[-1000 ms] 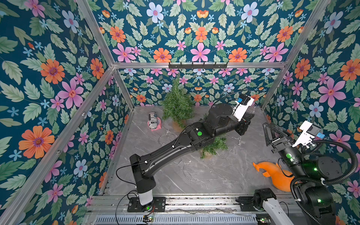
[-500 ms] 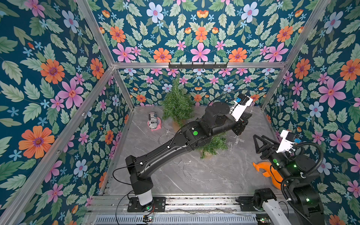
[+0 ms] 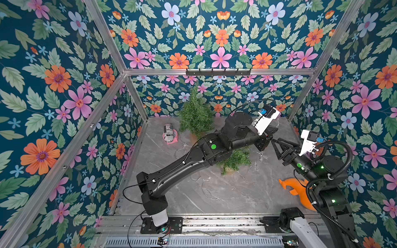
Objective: Wrap string light around the christmas tree
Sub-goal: Pick up the light string from the center of the board.
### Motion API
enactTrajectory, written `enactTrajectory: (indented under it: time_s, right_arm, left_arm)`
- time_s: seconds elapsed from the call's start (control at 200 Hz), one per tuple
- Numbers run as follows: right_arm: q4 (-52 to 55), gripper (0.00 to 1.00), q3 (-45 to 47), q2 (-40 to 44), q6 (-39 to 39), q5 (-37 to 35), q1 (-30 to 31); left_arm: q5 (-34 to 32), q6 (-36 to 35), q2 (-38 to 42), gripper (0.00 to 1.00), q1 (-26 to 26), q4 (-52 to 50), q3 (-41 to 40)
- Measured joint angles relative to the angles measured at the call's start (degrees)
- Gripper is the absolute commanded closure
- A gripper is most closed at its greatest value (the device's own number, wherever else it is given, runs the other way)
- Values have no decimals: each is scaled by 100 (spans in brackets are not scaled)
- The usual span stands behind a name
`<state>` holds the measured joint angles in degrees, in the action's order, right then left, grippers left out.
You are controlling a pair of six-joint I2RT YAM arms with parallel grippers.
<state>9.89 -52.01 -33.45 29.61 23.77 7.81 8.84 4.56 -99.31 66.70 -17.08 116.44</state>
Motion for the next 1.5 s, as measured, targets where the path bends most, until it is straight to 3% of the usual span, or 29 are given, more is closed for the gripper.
enactTrajectory:
  time_s: [0.62,0.915,1.045,1.185,1.326,1.501]
  right_arm:
    - [-498,51,-39,-1139,-293,-160,0]
    - [-608,52,-70,-1423,-719,-1095,0]
    - [-584,66,-299,-1523,-1001,-1775,2]
    - [-577,100,-566,-1637,-1279,-2527,-44]
    - [-450,100,-992,-1646,-1320,-2651,-144]
    - [-778,100,-1128,-1386,-839,-1305,-149]
  left_arm:
    - [219,2,22,100,0,-79,330]
    - [214,9,13,100,0,-225,531]
    - [90,9,105,100,0,-391,522]
    - [-66,24,297,100,0,-391,404]
    - [-223,44,466,100,0,-273,-61]
    - [-490,111,144,100,-13,-330,-15]
